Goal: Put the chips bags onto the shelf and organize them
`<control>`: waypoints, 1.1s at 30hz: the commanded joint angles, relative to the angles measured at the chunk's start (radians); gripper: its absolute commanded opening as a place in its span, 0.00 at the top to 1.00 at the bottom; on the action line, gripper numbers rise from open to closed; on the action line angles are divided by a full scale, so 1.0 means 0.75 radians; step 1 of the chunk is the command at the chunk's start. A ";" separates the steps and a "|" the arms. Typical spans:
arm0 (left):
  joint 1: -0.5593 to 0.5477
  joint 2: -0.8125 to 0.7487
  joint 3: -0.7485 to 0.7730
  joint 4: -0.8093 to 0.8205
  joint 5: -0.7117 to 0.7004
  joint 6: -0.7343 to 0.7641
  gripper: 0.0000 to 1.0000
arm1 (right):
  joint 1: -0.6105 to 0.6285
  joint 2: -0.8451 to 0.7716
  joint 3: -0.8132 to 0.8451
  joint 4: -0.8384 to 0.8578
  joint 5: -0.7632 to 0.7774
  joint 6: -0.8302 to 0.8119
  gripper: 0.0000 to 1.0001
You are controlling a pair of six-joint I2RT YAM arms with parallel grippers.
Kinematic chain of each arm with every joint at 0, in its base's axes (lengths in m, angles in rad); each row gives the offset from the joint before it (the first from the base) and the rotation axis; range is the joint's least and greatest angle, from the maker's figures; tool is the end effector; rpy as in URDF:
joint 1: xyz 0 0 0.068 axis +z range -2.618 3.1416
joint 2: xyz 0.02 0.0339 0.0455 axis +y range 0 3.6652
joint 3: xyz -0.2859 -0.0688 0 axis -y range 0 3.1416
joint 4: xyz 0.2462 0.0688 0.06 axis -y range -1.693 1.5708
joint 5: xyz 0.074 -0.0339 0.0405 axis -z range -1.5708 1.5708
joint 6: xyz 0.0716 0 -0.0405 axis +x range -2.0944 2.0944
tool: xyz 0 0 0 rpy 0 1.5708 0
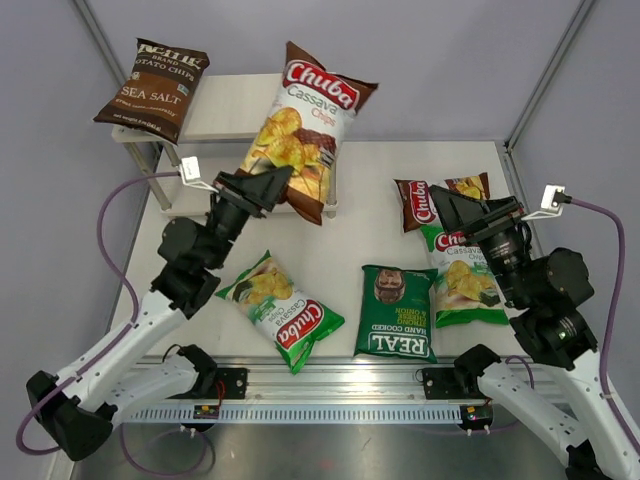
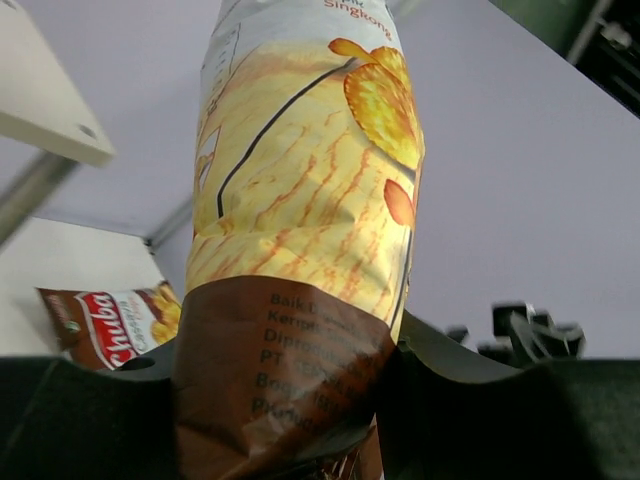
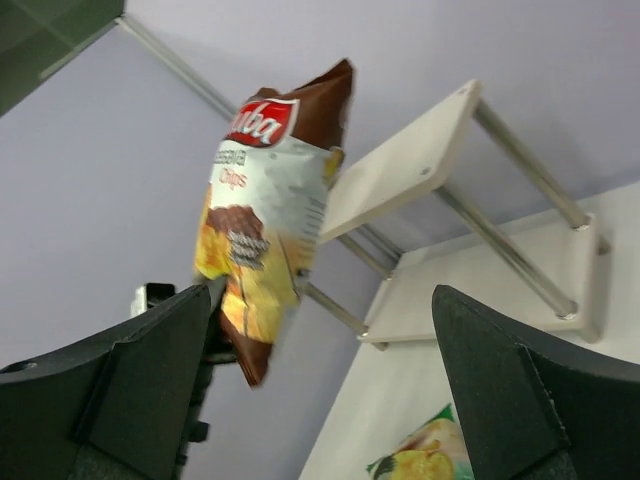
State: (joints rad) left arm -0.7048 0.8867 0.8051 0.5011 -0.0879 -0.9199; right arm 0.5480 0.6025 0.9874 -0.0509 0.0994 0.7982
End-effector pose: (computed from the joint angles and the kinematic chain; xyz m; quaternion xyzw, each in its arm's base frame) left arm 0.1734 -0.1392 0.4340 -0.0950 0.5368 -0.5919 0.5938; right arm 0.1124 0.0603 0.4712 0.1124 0.5694 0.4848 0.6543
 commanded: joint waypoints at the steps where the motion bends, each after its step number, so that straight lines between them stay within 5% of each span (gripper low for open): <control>1: 0.184 0.028 0.225 -0.240 0.007 -0.180 0.81 | 0.008 -0.067 0.019 -0.233 0.246 -0.087 0.01; 5: 0.458 0.167 0.450 -0.494 0.097 -0.232 0.81 | 0.008 -0.116 0.013 -0.296 0.301 -0.101 0.00; 14: 0.737 0.468 0.865 -0.952 0.230 -0.256 0.80 | 0.008 -0.182 -0.024 -0.310 0.311 -0.085 0.01; 23: 0.815 0.713 1.056 -1.048 0.277 -0.264 0.78 | 0.008 -0.212 -0.049 -0.300 0.324 -0.068 0.01; 33: 0.817 0.791 1.164 -1.179 0.087 -0.246 0.77 | 0.008 -0.241 -0.077 -0.282 0.336 -0.056 0.01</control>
State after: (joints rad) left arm -0.0978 1.4639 1.6279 -0.3435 0.0525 -1.1183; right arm 0.5480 0.4328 0.9394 -0.2882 0.3080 0.7517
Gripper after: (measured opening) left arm 0.440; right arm 0.993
